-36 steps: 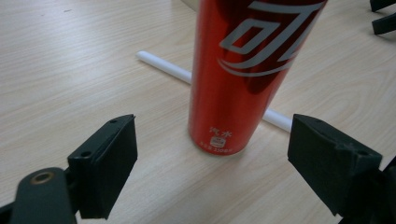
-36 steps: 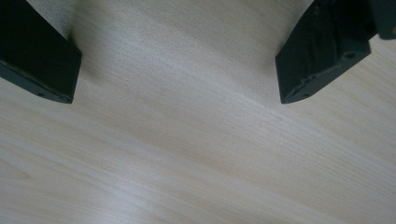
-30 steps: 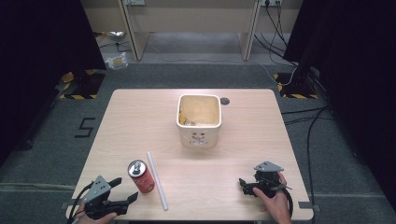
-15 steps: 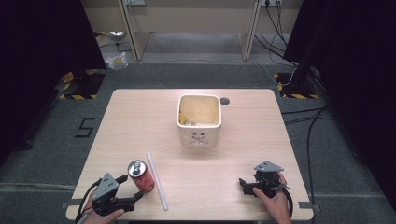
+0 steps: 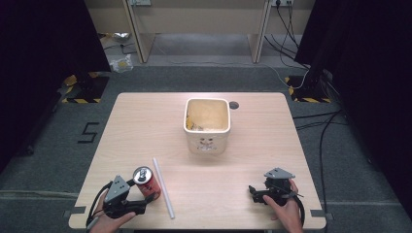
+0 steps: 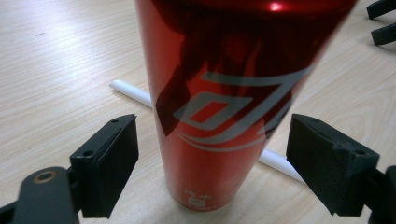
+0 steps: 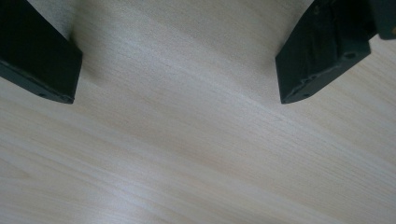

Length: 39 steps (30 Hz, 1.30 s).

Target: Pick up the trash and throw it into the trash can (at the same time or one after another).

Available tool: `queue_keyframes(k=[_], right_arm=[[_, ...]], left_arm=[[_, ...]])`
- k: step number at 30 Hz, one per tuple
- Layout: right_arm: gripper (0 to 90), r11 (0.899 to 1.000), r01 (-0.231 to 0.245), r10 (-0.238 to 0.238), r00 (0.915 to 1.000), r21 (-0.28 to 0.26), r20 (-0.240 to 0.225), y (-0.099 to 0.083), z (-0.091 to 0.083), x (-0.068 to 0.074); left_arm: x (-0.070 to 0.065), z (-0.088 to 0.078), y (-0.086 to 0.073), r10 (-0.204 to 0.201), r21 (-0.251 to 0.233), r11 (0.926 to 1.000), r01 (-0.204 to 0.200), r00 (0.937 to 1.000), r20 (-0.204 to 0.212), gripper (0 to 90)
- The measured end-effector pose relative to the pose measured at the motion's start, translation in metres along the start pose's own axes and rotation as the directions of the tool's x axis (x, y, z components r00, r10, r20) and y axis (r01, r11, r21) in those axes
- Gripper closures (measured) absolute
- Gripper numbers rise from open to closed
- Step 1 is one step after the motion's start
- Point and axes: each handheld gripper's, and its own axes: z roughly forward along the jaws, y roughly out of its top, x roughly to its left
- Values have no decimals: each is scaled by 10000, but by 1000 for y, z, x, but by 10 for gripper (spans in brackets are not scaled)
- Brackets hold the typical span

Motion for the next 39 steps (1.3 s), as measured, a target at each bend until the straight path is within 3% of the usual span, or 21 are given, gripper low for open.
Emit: queue_keyframes(k=[11,20,33,39], right_arm=[[9,10000,52,-52,10000,5,-22,0,0,0],[8,10000,76,-76,10000,-9,-53,0,0,0],[8,10000,76,-76,9999,-10,-70,0,0,0],[8,10000,81,-81,9999,3,-79,0,0,0]], left_arm=[[1,12,-6,-124,36,9999,124,9999,81,224],[2,12,-8,98,17,10000,-98,9999,54,329],[4,3,2,307,-12,9995,-307,9995,-56,338],[7,0,14,262,-112,9996,-262,9997,23,338]])
